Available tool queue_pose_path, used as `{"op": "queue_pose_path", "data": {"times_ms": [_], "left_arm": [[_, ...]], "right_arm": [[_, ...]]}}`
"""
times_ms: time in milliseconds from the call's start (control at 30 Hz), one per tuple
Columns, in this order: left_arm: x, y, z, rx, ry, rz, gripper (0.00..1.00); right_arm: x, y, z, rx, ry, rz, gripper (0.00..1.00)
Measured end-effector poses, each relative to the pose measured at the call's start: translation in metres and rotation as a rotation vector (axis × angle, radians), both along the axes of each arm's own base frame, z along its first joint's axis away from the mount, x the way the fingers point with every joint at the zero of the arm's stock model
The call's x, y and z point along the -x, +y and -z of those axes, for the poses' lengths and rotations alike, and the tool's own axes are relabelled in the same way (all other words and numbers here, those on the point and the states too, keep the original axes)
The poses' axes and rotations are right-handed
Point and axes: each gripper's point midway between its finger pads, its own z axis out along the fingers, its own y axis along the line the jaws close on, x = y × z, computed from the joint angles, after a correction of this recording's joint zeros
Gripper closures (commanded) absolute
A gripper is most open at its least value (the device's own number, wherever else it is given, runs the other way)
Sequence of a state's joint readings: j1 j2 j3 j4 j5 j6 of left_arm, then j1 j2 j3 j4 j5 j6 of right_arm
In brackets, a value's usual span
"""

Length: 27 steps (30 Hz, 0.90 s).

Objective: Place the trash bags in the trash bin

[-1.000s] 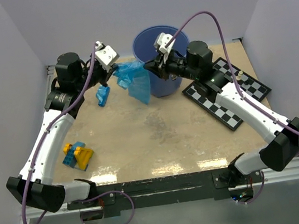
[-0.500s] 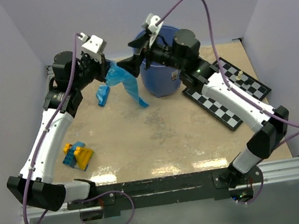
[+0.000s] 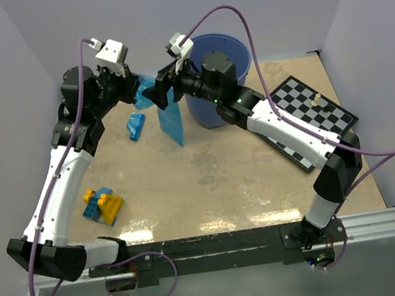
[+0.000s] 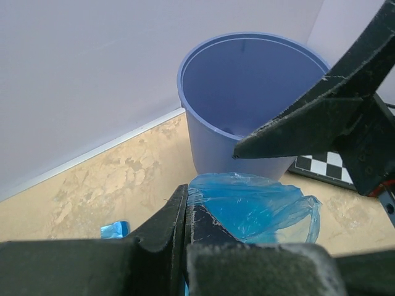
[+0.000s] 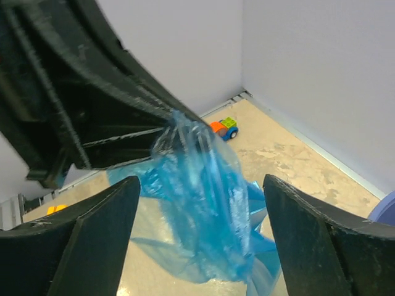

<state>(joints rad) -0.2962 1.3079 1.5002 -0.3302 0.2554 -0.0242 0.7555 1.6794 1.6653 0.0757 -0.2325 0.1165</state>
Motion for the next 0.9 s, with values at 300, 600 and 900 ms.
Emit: {"op": "queue_pose_path", "data": {"times_ms": [300,600,900], "left_arm": [[0.017,0.0,-0.018,0.018,-0.041,0.034,1.0],[0.03,0.001,-0.018,-0.022,-0.047,0.064,1.0],[0.032,0.015,-0.023,-0.09,-0.102,0.033,1.0]], "right_arm": [[-0.026,0.007,0.001,-0.021,0.019,0.075,0.3],[-0.062,-0.002,0.026,0.021,0.044,0.232,0.76],[-0.076,-0.033,0.037,0.047,0.046,0.265,0.99]]}}
